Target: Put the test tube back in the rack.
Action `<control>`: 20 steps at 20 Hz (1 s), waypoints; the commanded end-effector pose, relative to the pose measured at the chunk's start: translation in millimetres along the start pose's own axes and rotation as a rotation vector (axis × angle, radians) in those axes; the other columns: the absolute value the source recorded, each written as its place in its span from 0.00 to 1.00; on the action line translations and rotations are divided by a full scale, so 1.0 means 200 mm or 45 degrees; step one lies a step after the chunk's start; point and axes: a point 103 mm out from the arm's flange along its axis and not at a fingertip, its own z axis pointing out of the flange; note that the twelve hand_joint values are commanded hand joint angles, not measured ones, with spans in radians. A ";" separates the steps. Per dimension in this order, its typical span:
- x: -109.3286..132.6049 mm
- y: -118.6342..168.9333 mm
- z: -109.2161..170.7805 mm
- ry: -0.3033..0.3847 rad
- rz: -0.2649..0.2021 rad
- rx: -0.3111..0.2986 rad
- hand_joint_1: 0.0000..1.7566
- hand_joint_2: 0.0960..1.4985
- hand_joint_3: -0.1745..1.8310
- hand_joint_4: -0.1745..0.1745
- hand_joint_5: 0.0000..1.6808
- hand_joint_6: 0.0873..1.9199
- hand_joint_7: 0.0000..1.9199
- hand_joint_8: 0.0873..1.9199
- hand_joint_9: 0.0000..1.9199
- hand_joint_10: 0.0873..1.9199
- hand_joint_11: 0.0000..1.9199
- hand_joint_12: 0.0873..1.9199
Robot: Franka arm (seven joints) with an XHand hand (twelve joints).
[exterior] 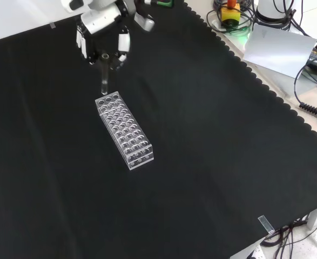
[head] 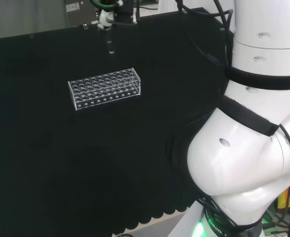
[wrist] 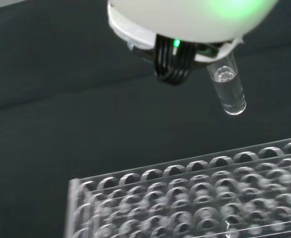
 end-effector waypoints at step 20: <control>-0.10 0.16 0.24 0.119 0.073 0.091 0.82 0.34 0.48 0.00 0.74 0.34 0.69 0.41 0.67 0.27 0.49 0.59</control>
